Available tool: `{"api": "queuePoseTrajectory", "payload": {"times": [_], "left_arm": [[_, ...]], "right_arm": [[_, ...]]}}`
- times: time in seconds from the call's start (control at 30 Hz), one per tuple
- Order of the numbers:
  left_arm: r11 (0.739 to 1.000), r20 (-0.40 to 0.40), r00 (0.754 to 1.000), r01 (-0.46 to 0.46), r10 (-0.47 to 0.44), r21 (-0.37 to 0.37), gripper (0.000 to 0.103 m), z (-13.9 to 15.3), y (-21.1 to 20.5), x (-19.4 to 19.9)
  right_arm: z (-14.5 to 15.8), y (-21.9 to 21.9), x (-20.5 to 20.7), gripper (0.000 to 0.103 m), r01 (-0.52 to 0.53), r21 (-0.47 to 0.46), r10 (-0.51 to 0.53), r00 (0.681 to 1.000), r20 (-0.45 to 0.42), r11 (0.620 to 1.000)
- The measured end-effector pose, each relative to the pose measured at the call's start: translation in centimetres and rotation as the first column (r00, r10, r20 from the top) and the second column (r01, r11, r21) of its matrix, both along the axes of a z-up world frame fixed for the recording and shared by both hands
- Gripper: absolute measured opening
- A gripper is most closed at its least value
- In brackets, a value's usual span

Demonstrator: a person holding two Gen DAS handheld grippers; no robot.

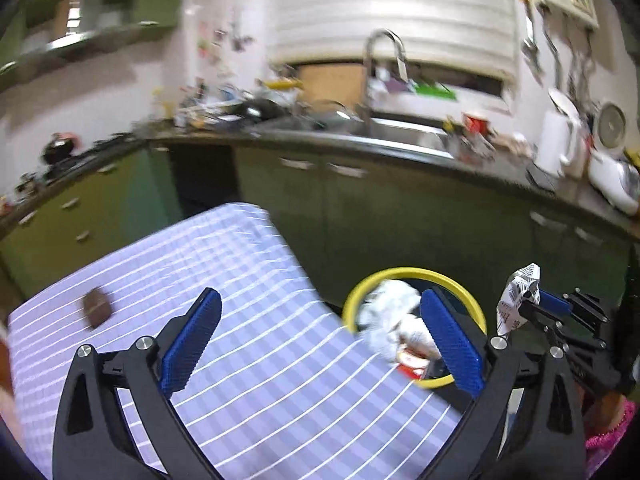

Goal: Collect trash
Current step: 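Drop the cloth into the bin from the left gripper while the right gripper drops the wrapper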

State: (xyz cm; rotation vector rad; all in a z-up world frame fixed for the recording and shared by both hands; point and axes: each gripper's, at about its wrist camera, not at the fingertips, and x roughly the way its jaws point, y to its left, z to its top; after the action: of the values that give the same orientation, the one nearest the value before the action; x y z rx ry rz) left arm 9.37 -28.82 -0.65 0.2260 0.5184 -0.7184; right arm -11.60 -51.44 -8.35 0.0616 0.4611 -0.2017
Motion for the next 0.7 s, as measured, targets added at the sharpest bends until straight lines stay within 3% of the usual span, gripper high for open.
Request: {"api": "queuePoseTrajectory", "payload": {"times": [0.17,0.3,0.53,0.7], "left_arm": [[0.984,0.066,0.983,-0.168,0.171,-0.053,0.098,1.6,8.3,-1.7],[0.955,0.094,0.951,-0.288,0.294,-0.074,0.098,1.4,13.6,-2.9],[0.901,-0.025,0.906,-0.422,0.422,-0.096,0.098,-1.2,20.2,-2.3],[0.889,-0.085,0.891,-0.451,0.445,-0.08,0.098,-2.9,22.1,-1.3]], "right_arm": [[0.1,0.4,0.8,0.024,-0.021,0.006,0.021,1.0,-0.006,1.0],[-0.2,0.0,1.9,0.024,-0.021,0.011,0.021,0.999,-0.029,1.0],[-1.4,-1.5,5.3,0.024,0.004,-0.035,-0.008,0.995,-0.099,0.999],[-2.5,-2.6,7.1,0.024,0.021,-0.046,-0.028,0.989,-0.142,0.999]]}}
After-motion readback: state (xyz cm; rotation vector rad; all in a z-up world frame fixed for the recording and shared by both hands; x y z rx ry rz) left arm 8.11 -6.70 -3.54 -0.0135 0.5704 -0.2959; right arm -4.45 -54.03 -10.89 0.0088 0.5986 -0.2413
